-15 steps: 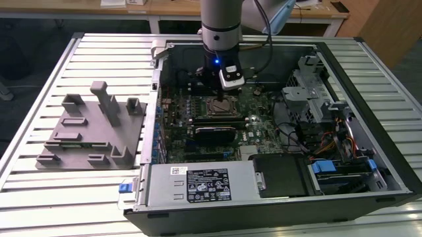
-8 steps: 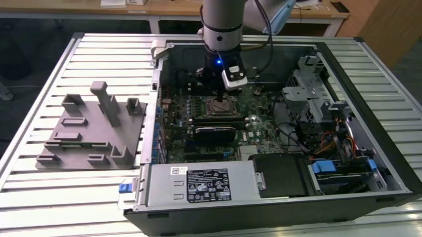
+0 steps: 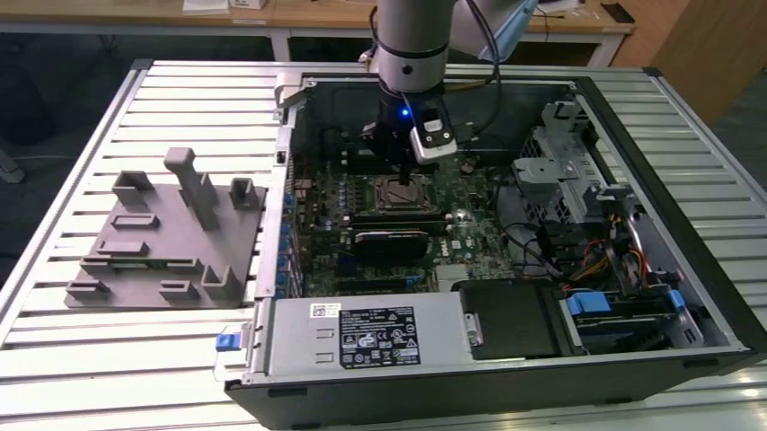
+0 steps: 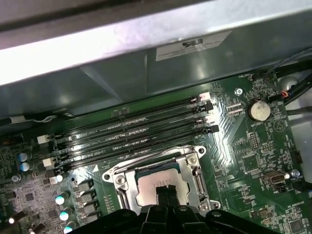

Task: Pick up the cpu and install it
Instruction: 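Install the first cpu locking lever, then install the second cpu locking lever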

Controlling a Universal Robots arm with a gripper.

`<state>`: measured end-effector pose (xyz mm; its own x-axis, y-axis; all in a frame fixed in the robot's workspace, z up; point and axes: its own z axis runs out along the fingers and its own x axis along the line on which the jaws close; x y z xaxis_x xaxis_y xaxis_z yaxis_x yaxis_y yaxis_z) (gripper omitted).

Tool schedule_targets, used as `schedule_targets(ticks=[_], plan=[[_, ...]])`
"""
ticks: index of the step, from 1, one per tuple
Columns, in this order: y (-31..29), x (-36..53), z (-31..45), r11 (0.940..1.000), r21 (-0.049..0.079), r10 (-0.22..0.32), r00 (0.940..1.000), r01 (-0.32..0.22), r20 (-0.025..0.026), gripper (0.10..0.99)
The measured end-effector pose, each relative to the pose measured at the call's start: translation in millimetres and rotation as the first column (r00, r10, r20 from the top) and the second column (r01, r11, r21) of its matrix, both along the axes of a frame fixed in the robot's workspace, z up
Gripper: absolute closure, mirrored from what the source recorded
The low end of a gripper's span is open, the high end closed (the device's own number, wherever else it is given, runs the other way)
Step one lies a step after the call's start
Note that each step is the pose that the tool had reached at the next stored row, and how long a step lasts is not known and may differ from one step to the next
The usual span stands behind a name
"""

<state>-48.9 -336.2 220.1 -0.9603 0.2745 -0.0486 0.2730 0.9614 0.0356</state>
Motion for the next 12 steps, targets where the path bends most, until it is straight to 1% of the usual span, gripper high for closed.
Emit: schedule_targets(ticks=[2, 6, 12], plan=[[0.0, 0.0, 3.1, 1.0, 0.0, 0.003, 1.0, -0.003, 0.0001, 0.98], [0.0, 0.0, 12.6, 1.0, 0.0, 0.005, 1.0, -0.005, 0.0001, 0.98], [0.0, 0.0, 13.7, 1.0, 0.0, 0.005, 1.0, -0.005, 0.0001, 0.98]])
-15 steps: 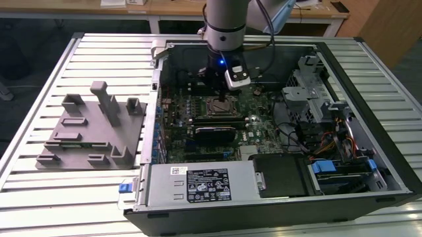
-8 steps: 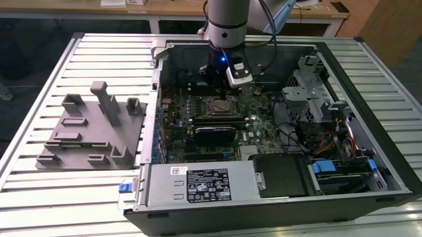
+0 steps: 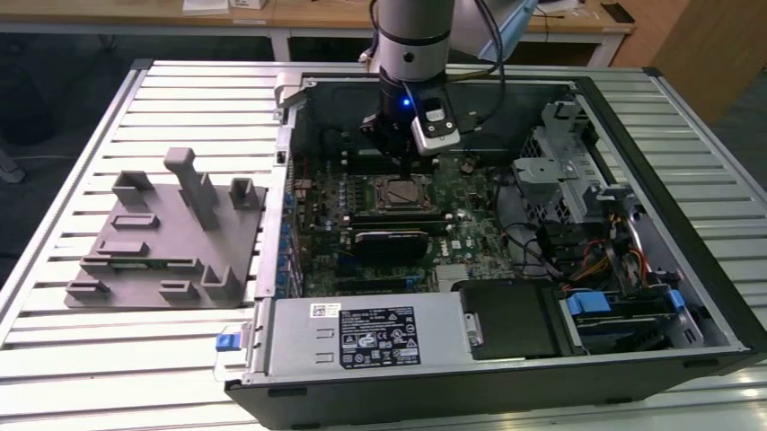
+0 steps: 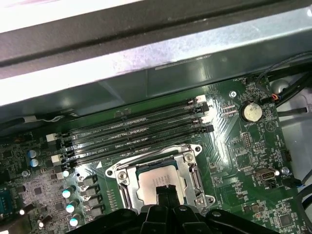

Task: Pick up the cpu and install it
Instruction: 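Install the second cpu locking lever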

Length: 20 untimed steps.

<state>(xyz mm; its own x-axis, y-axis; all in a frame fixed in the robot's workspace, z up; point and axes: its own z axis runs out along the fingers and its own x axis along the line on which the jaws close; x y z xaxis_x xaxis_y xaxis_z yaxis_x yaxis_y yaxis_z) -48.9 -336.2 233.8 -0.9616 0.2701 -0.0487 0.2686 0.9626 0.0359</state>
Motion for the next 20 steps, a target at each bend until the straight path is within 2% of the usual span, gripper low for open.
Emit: schedule_targets(ticks=[6, 20], plan=[[0.0, 0.0, 2.9, 1.0, 0.0, 0.0, 1.0, 0.0, -0.0001, 0.98], [-2.5, 0.0, 3.2, 1.0, 0.0, 0.0, 1.0, 0.0, 0.0, 0.98]])
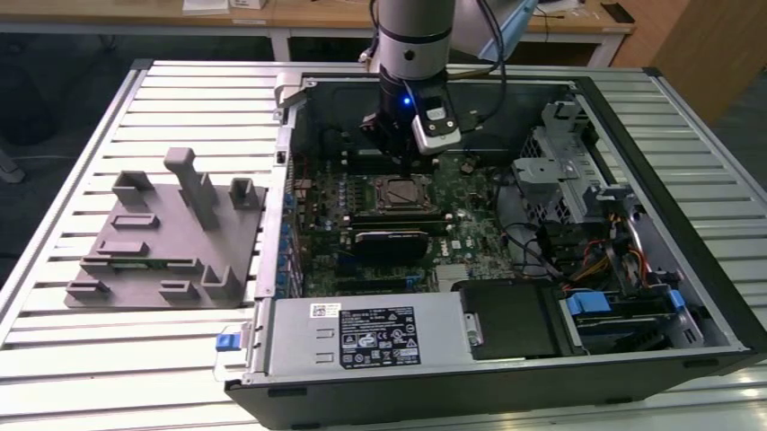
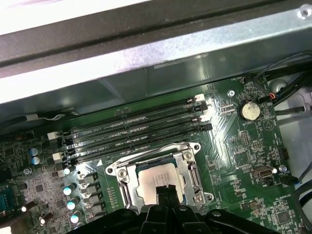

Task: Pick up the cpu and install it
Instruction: 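Install the second cpu locking lever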

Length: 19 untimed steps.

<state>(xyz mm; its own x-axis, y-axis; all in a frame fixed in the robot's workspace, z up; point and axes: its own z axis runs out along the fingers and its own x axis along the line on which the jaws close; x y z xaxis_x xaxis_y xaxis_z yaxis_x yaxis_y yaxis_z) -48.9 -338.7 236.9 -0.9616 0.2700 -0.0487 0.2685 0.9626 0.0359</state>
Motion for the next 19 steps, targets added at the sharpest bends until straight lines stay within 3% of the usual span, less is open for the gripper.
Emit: schedule_targets(ticks=[11, 19], plan=[[-11.6, 0.1, 0.0, 1.0, 0.0, 0.0, 1.0, 0.0, 0.0, 0.98], [-15.1, 0.0, 0.0, 1.0, 0.0, 0.0, 1.0, 0.0, 0.0, 0.98]])
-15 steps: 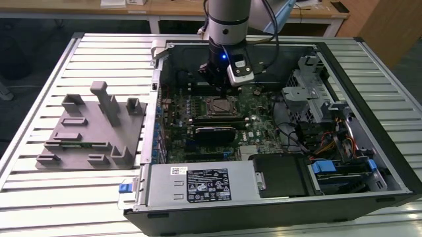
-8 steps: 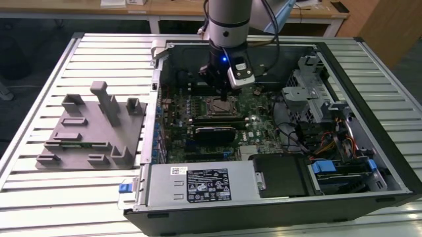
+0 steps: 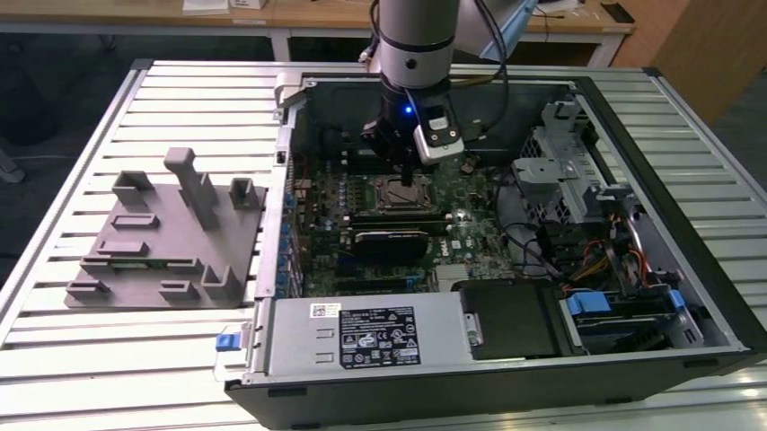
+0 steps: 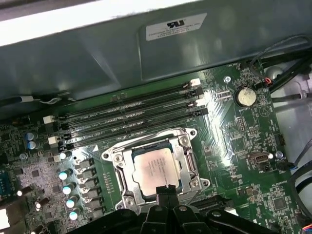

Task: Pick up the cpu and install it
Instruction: 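Install the second cpu locking lever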

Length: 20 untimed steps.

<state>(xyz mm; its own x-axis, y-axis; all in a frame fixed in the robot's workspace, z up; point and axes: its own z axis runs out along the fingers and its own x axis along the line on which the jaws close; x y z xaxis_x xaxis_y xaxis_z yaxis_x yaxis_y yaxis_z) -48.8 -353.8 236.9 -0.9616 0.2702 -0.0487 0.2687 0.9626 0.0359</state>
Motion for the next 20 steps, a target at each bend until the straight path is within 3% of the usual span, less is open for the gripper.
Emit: schedule_targets(ticks=[5, 10, 20], plan=[[-0.2, 0.0, 1.2, 1.0, 0.0, 0.0, 1.0, 0.0, -0.0001, 0.98], [-0.1, 0.0, 9.3, 1.0, 0.0, 0.0, 1.0, 0.0, 0.0001, 0.98], [-1.8, 0.0, 10.3, 1.0, 0.0, 0.0, 1.0, 0.0, 0.0001, 0.98]])
